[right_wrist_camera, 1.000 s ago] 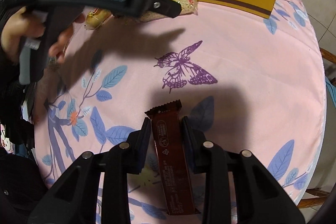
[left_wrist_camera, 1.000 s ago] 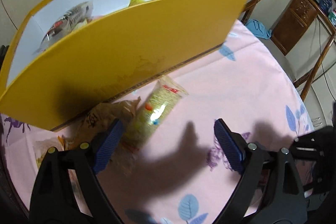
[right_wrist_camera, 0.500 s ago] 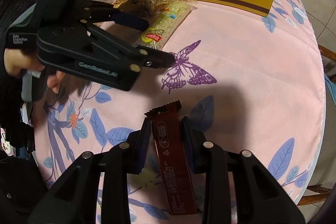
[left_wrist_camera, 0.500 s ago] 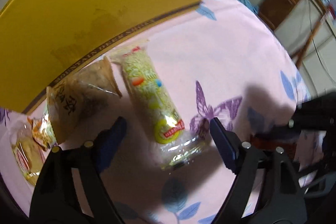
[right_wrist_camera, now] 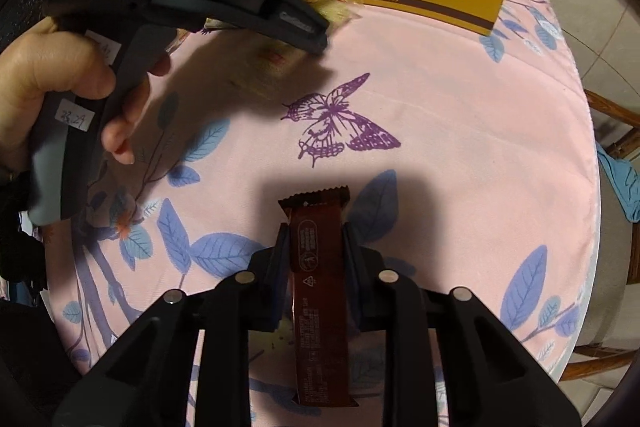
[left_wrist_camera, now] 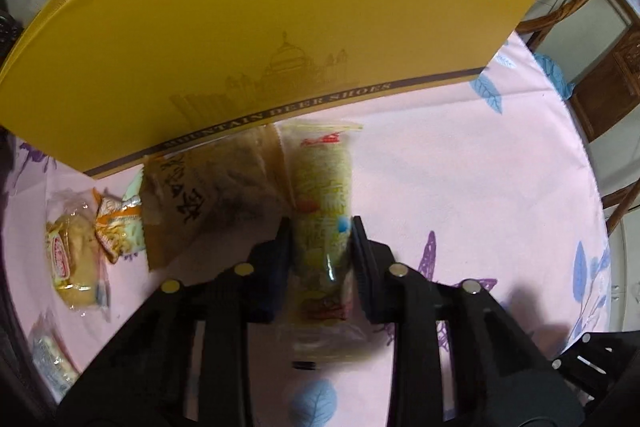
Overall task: Organize snacks
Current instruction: 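Grasp the red chocolate bar with the right gripper while the left gripper grasps the rice bar, then carry the red bar and rice bar over the yellow box and release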
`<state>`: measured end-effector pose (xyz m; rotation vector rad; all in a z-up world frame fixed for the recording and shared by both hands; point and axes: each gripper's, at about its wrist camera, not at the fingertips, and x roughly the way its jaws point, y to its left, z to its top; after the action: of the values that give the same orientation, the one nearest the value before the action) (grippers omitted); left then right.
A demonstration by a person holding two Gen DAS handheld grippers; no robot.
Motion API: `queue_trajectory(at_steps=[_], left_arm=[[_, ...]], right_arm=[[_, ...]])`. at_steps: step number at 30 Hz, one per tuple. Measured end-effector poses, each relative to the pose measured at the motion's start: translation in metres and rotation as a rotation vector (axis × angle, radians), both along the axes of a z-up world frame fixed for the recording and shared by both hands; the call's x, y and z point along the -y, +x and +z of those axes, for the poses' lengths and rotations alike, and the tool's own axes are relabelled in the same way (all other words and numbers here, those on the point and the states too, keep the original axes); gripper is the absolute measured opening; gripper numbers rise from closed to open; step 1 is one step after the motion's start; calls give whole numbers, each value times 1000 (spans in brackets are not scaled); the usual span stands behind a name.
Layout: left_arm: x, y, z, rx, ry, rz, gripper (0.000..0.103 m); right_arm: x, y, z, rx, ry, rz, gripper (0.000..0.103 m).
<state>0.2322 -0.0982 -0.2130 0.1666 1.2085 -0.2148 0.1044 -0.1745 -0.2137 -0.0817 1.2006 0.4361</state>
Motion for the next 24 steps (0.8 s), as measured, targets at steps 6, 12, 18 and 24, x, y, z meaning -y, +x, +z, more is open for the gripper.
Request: queue_trajectory(at_steps=[6,12,18,24], left_arm=[[-18,-19,18,15,-83,56,28],[-46,-50,52,71,-132,100,28],[-69,-63,78,112,-203,184,28],[-84,-83,93,144,-206,204,28]], right_arm=[[3,-4,13,40,13,-27,24],[0,-7,25,66,27,-30,24],[-2,-1,49,125,52,-34,24],[2,14,76,194,82,-47,24]])
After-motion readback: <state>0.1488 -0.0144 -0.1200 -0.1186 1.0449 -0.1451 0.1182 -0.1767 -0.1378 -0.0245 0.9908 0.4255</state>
